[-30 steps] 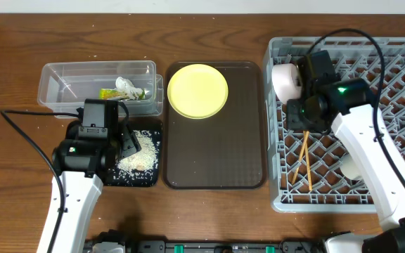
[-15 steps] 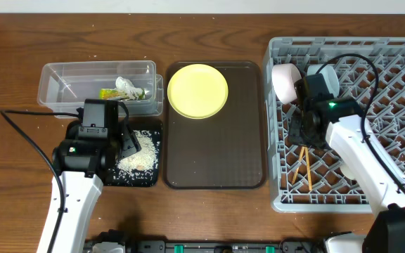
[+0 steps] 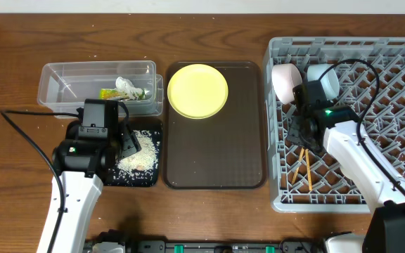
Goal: Sort waste into correct bins and load items into the dishwasher rack
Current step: 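Insert the second chopstick upright into the rack beside the first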
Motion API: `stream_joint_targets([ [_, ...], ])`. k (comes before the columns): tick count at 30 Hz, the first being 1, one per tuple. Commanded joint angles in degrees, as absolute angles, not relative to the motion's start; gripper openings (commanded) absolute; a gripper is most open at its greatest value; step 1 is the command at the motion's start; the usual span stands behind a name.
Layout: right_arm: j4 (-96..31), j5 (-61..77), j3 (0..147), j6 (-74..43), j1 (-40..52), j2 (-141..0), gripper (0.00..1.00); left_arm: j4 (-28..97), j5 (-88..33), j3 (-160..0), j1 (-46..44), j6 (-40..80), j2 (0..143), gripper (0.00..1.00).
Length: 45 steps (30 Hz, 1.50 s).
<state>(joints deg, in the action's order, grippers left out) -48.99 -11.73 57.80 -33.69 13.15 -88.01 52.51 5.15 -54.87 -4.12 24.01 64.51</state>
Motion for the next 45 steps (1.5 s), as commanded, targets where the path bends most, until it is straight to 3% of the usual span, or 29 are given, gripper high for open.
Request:
stream_joint_targets([
  [1,-48.45,-12.23,56.12,-35.14,12.64,-88.18,0.38,52.69,6.5,-54.59,-3.77,24.32,64.73,0.74],
  [19,-42.04,-13.52,56.07,-35.07,9.76,-88.18,0.39,52.71,6.5,-54.59,-3.77,24.32,64.73,0.74],
  [36,-39.62,-11.55,53.01,-34.65,9.43,-88.2,0.3,52.69,6.5,-54.59,-3.77,24.32,64.73,0.74],
  [43,-38.06,-11.51,52.93,-34.65,9.43,-88.18,0.02,52.69,6.48,-54.59,-3.77,24.32,64.73,0.74],
  [45,-38.39,-11.49,53.49,-34.63,9.43,-87.99,0.01,52.69,6.5,-54.59,-3.77,24.32,64.73,0.74],
])
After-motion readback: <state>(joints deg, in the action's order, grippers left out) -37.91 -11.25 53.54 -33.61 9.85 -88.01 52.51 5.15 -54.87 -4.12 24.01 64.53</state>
